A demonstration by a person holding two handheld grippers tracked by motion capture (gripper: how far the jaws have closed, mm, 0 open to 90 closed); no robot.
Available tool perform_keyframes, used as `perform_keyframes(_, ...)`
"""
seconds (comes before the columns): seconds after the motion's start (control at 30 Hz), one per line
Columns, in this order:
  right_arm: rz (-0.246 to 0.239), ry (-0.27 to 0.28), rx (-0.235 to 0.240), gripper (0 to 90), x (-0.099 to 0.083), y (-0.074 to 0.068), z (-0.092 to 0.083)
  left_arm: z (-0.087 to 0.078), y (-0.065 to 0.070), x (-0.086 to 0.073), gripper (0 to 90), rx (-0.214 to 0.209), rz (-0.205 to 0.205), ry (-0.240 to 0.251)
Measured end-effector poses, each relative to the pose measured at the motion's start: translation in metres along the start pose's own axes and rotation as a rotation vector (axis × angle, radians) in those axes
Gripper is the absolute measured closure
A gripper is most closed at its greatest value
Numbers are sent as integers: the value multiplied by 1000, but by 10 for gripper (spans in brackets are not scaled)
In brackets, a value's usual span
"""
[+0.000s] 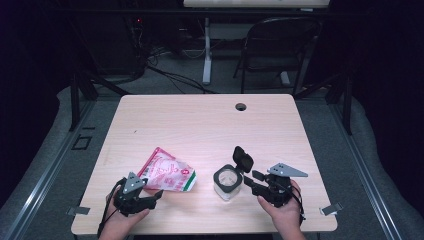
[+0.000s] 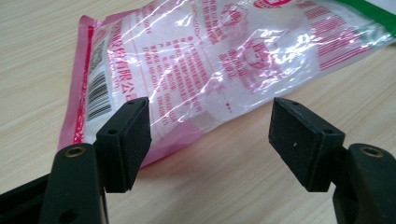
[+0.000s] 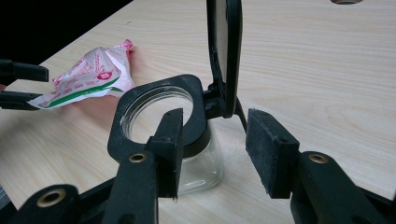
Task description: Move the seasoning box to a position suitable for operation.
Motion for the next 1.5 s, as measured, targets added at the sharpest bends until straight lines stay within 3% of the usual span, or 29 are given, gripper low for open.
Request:
perform_keyframes(0.27, -2, 3, 0, 568, -1, 0, 0, 7, 8, 0, 286, 6, 44, -12)
perform_keyframes(0.6, 1, 1, 3, 568, -2, -1, 2, 19, 4, 2, 285, 44, 76, -26)
perform_keyframes(0.87, 2, 8, 3, 566, -1, -1, 1, 33, 10, 4, 291, 94, 175, -28)
perform_keyframes(0.97, 2, 8, 3, 566, -1, -1, 1, 36, 8, 5, 297, 103, 182, -24)
perform_keyframes(1.2, 3, 6, 5, 566, -1, -2, 2, 40, 1, 6, 352, 111, 154, -16)
perform_keyframes(1.5, 11, 8, 5, 565, -2, 0, 2, 50, -5, 10, 494, 165, 199, -13)
Point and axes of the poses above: each handheld gripper's, and its own axes: z roughly forward along the jaws, x roughly out of its top, y roughly to its right, the point moved 8 cm from there along z, roughly forward along the jaws
